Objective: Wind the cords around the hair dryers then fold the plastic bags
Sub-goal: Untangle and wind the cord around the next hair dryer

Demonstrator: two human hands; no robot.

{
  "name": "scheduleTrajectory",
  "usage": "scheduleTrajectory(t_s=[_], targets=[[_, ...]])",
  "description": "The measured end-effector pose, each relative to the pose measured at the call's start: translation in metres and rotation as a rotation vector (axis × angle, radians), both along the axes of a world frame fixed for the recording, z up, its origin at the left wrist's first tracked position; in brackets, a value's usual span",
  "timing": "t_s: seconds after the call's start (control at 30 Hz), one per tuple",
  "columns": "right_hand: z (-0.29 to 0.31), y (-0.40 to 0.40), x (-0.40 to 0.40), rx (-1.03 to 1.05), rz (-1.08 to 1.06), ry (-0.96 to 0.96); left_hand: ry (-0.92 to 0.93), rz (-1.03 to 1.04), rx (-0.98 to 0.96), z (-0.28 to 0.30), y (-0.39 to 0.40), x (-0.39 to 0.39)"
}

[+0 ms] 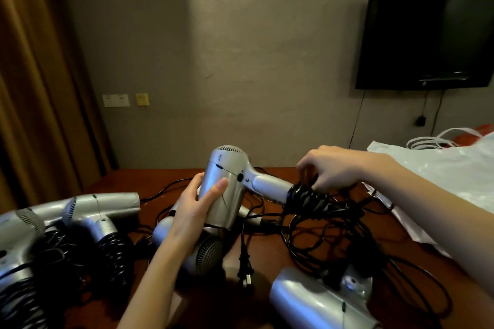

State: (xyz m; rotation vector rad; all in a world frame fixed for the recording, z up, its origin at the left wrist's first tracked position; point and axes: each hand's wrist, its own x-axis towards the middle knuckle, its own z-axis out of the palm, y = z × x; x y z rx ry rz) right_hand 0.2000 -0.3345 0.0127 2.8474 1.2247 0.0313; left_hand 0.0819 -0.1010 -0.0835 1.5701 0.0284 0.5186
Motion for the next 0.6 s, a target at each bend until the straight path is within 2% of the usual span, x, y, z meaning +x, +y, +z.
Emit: scheduleTrajectory(t_s=[0.17,0.33,0.47,0.53,0.6], targets=[[0.000,-0.005,0.007,0.227,-0.084,0.121,-0.032,-0.017,-0.004,0.001,-0.001,-0.003],[0.001,-0.007,0.004,0.331,0.019,0.163,-0.044,0.007,0.085,-0.001,-0.002,-0.001],[-0.001,-0.018,0.002,0.269,0.089,-0.080,-0.027,0.009,0.097,-0.001,0.000,-0.002],[-0.002,-0.026,0.002,0.223,0.019,-0.293,-0.025,0.007,0.124,-0.001,-0.001,-0.001],[-0.003,-0.030,0.001,0.261,-0.048,-0.456,-0.022,0.005,0.143,-0.001,-0.003,-0.001]])
